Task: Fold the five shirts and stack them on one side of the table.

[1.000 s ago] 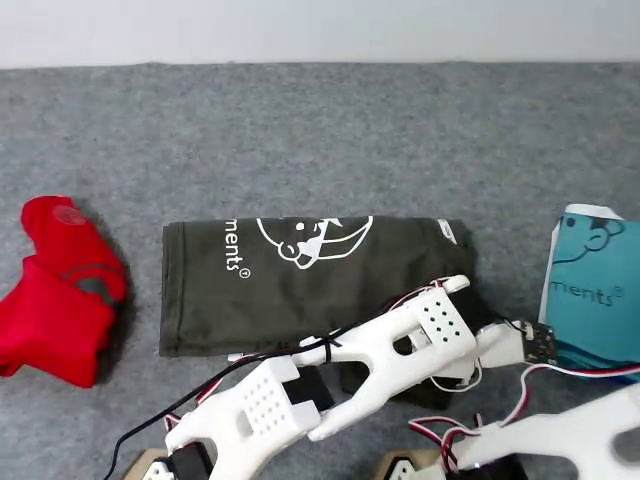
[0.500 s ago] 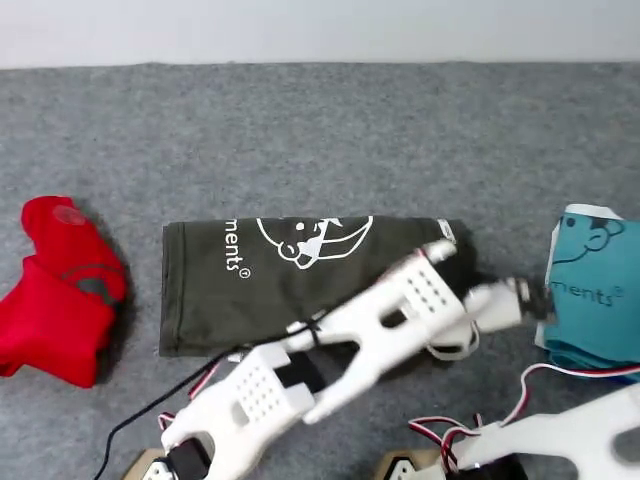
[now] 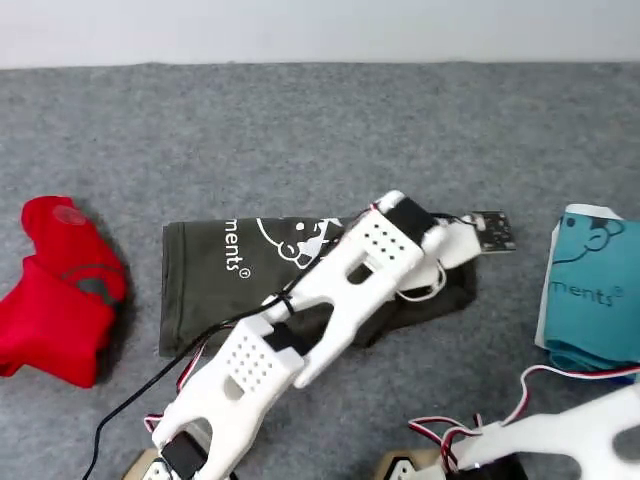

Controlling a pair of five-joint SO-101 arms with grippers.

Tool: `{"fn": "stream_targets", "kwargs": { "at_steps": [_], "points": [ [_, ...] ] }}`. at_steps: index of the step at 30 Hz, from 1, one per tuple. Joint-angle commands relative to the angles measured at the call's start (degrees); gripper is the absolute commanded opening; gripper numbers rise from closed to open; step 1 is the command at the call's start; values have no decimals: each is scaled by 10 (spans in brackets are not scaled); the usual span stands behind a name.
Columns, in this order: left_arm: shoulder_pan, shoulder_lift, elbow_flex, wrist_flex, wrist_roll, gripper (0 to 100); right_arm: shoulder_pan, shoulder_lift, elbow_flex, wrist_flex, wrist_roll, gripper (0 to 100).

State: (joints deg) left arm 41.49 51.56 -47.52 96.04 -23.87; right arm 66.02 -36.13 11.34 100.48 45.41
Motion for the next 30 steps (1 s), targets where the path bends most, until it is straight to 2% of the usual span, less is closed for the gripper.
{"fn": "stream_targets", "kwargs": {
  "at_steps": [1, 6, 18, 21, 24, 30],
  "points": [
    [-23, 7, -22, -11, -13, 46, 2, -14, -4, 20, 2, 9],
    [-64, 9, -23, -41, -10, 147, 2, -14, -4, 19, 2, 9],
    [-157, 9, -147, -20, -32, 153, 2, -14, -4, 19, 2, 9],
    [-142, 9, -196, 41, -32, 152, 2, -14, -4, 19, 2, 9],
    [-116, 0, -213, 47, -13, 152, 2, -14, -4, 19, 2, 9],
    [-38, -65, -112, 47, -9, 152, 3, -14, -4, 19, 2, 9]
  ]
}}
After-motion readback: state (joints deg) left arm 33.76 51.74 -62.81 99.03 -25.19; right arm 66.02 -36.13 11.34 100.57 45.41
